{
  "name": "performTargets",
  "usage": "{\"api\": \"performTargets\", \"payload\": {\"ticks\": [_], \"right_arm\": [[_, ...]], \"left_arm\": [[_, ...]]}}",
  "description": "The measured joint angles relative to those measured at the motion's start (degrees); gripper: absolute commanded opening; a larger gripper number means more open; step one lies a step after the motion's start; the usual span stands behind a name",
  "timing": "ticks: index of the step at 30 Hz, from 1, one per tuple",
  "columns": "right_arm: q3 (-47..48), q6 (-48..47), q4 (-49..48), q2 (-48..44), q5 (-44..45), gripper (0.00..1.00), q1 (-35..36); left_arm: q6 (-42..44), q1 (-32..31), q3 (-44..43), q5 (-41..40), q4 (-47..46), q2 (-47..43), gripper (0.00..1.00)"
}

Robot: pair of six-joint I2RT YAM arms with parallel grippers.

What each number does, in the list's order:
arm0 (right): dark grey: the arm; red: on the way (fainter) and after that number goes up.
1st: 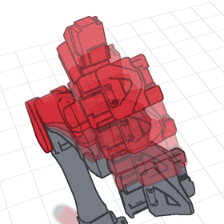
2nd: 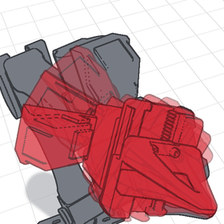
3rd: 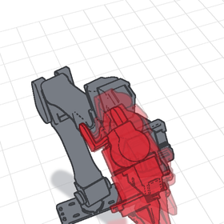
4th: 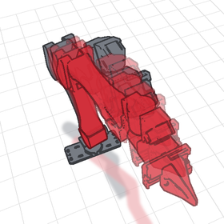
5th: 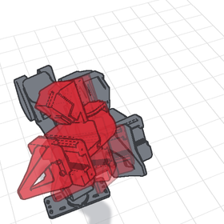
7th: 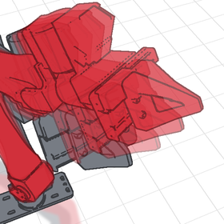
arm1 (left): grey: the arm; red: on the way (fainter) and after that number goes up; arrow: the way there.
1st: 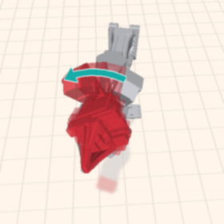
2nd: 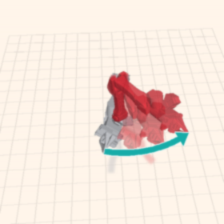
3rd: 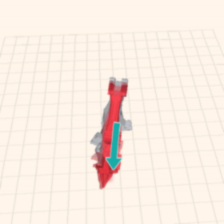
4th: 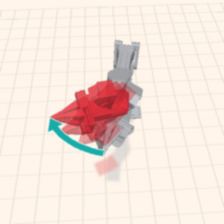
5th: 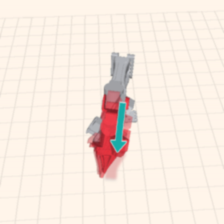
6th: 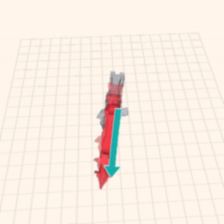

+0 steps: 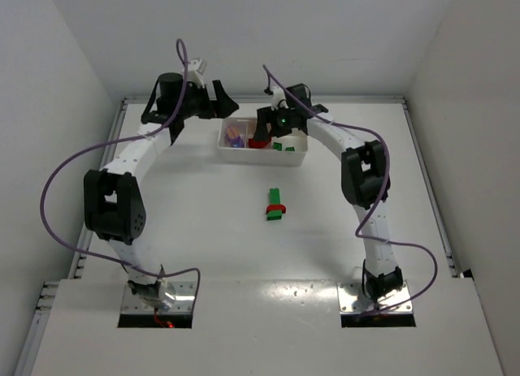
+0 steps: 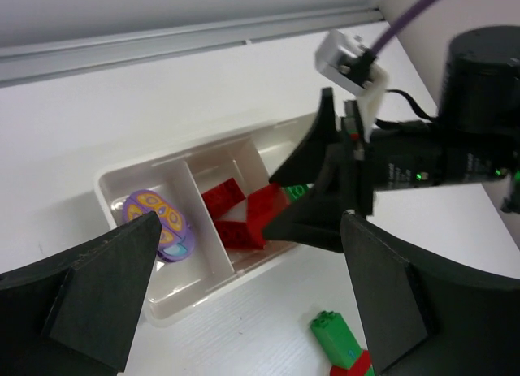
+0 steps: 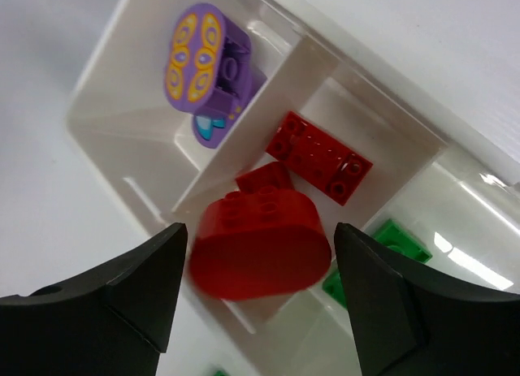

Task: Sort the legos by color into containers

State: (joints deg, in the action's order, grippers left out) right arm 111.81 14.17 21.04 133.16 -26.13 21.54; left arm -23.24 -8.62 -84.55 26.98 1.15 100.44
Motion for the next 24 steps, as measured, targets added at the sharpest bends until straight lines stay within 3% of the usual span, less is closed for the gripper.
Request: {"api": "performTargets", "payload": {"ticks": [8,13,17,24], "right_arm": [[-0.8,-2.5,-2.4,0.7,1.9,0.82,0.0],[-6.1,-3.8,-2.9,-2.9,1.6,0.82,-0.4],[-17.5,-7.5,-2.3,-15.6,2.4,0.82,-2.0],[-28.2,-14.6,-1.2,-42.7,7.1,0.82,-7.4]], "left_arm": [[5.0,-0.3,2.6,7.5,0.7,-0.4,1.00],[16.0,-1.4,2.8,14.6,7.5,-0.5,0.95],[38.0,-4.7,-4.0,19.1,25.0,1.5,0.94],[87.8,-9.4,-9.6,19.5,55.8,8.0,0.90]]}}
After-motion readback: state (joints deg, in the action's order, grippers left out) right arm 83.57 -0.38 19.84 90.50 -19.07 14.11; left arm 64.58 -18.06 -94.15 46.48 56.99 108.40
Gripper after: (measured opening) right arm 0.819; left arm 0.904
